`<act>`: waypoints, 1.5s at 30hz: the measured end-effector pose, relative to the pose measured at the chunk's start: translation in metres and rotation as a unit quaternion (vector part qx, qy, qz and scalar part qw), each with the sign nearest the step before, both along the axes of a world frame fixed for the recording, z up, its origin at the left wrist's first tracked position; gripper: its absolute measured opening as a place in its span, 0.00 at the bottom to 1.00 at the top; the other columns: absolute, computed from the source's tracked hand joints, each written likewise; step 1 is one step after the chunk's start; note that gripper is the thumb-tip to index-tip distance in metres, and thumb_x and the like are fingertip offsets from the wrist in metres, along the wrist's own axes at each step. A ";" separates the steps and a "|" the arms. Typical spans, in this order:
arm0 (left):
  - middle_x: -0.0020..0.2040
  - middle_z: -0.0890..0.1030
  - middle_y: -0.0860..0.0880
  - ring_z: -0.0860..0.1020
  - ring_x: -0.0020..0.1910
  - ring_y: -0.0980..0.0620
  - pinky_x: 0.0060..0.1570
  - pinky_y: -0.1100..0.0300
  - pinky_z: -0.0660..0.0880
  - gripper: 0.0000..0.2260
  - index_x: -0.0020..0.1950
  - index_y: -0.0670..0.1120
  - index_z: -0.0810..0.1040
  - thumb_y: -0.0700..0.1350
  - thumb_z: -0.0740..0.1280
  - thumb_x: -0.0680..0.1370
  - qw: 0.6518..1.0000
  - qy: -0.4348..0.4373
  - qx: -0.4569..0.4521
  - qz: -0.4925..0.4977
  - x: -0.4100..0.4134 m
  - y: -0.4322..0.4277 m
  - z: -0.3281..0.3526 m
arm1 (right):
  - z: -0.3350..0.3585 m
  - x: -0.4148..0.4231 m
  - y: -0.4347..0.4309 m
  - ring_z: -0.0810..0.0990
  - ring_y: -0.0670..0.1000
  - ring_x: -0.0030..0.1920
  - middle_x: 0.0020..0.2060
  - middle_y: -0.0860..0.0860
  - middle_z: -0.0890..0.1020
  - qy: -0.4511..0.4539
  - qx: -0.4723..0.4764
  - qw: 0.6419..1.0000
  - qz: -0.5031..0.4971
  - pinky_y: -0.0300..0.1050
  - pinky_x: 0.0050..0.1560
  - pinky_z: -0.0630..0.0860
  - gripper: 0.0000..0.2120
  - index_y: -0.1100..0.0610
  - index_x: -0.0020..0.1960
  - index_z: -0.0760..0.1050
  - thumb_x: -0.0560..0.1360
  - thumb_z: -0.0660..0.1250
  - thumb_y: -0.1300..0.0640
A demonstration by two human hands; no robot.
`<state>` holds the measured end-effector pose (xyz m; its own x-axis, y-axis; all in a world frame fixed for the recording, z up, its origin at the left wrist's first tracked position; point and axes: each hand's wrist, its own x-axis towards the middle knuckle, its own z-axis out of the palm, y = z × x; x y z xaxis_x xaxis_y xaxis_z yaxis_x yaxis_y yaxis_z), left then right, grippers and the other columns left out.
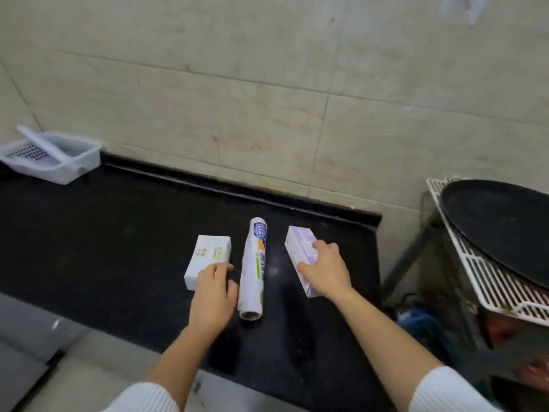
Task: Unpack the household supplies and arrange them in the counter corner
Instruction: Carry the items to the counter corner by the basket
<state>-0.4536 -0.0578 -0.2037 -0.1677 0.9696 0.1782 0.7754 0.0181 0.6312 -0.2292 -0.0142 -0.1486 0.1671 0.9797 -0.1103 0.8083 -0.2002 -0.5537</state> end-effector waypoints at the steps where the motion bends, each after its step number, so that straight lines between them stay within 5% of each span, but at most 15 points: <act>1: 0.61 0.73 0.48 0.69 0.61 0.46 0.51 0.50 0.74 0.13 0.61 0.48 0.72 0.44 0.61 0.77 1.000 0.017 -0.022 -0.006 -0.019 -0.010 -0.018 | -0.017 -0.012 -0.005 0.79 0.59 0.52 0.60 0.54 0.69 -0.007 -0.023 1.000 -0.009 0.50 0.50 0.76 0.28 0.53 0.68 0.66 0.71 0.68 0.48; 4: 0.67 0.69 0.45 0.64 0.67 0.45 0.60 0.50 0.72 0.17 0.66 0.47 0.69 0.47 0.60 0.78 0.990 0.071 -0.119 -0.022 -0.062 -0.027 -0.062 | -0.053 -0.037 -0.020 0.77 0.60 0.54 0.60 0.54 0.67 -0.024 -0.045 0.998 -0.043 0.50 0.48 0.74 0.28 0.53 0.68 0.64 0.72 0.67 0.49; 8: 0.78 0.53 0.39 0.51 0.76 0.40 0.74 0.49 0.53 0.25 0.75 0.45 0.57 0.51 0.56 0.80 0.966 0.128 -0.222 -0.031 -0.086 -0.032 -0.091 | -0.077 -0.058 -0.039 0.74 0.62 0.56 0.62 0.56 0.65 -0.058 -0.031 0.995 -0.076 0.55 0.54 0.75 0.29 0.56 0.70 0.60 0.73 0.66 0.52; 16: 0.79 0.46 0.41 0.46 0.77 0.41 0.75 0.49 0.50 0.28 0.78 0.48 0.49 0.56 0.51 0.81 0.959 0.140 -0.242 -0.050 -0.090 -0.034 -0.102 | -0.097 -0.069 -0.048 0.67 0.62 0.64 0.69 0.57 0.60 -0.137 -0.067 0.986 -0.071 0.58 0.62 0.67 0.27 0.55 0.69 0.60 0.75 0.64 0.48; 21: 0.76 0.56 0.40 0.57 0.73 0.39 0.70 0.44 0.59 0.28 0.75 0.47 0.55 0.54 0.59 0.79 0.971 0.047 -0.234 0.022 -0.084 -0.025 -0.084 | -0.083 -0.084 -0.017 0.62 0.57 0.69 0.70 0.55 0.63 -0.137 0.010 0.987 -0.080 0.58 0.68 0.56 0.24 0.55 0.67 0.66 0.74 0.64 0.48; 24: 0.72 0.62 0.38 0.62 0.67 0.38 0.64 0.41 0.64 0.29 0.75 0.46 0.56 0.49 0.64 0.77 0.981 -0.064 -0.145 0.116 -0.077 -0.001 -0.064 | -0.076 -0.102 0.007 0.65 0.55 0.67 0.68 0.54 0.66 -0.101 0.028 0.993 -0.052 0.56 0.66 0.60 0.26 0.55 0.69 0.66 0.74 0.65 0.49; 27: 0.74 0.56 0.39 0.57 0.71 0.39 0.68 0.40 0.61 0.28 0.75 0.54 0.55 0.50 0.63 0.77 0.993 -0.047 -0.081 0.069 -0.071 0.031 -0.051 | -0.079 -0.121 0.025 0.68 0.56 0.65 0.66 0.54 0.68 -0.072 -0.011 0.997 -0.033 0.55 0.64 0.64 0.27 0.56 0.70 0.64 0.74 0.65 0.47; 33: 0.77 0.46 0.40 0.46 0.75 0.38 0.70 0.38 0.53 0.41 0.74 0.65 0.40 0.63 0.65 0.71 0.974 0.029 -0.222 0.020 -0.057 0.080 -0.049 | -0.098 -0.141 0.046 0.70 0.57 0.63 0.63 0.56 0.71 -0.139 -0.087 0.986 0.014 0.53 0.61 0.71 0.36 0.60 0.71 0.60 0.72 0.67 0.41; 37: 0.65 0.62 0.42 0.65 0.61 0.41 0.53 0.47 0.71 0.45 0.73 0.67 0.40 0.61 0.69 0.67 0.959 -0.017 -0.279 0.038 -0.060 0.091 -0.051 | -0.110 -0.149 0.059 0.71 0.59 0.64 0.65 0.59 0.68 -0.111 -0.126 0.986 -0.009 0.54 0.58 0.74 0.42 0.61 0.75 0.51 0.72 0.69 0.45; 45: 0.59 0.67 0.45 0.70 0.58 0.43 0.47 0.53 0.70 0.41 0.72 0.67 0.50 0.63 0.67 0.63 0.966 -0.077 -0.243 0.050 -0.156 0.109 -0.041 | -0.111 -0.192 0.075 0.73 0.63 0.60 0.64 0.61 0.68 0.004 -0.074 0.994 -0.076 0.58 0.56 0.75 0.39 0.60 0.75 0.51 0.73 0.68 0.49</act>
<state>-0.6097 0.0510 -0.2447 -0.2537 0.9099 -0.3283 0.6524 0.4115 0.6364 -0.4211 0.0603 -0.2596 0.3107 0.9159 -0.2542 0.7580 -0.4001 -0.5151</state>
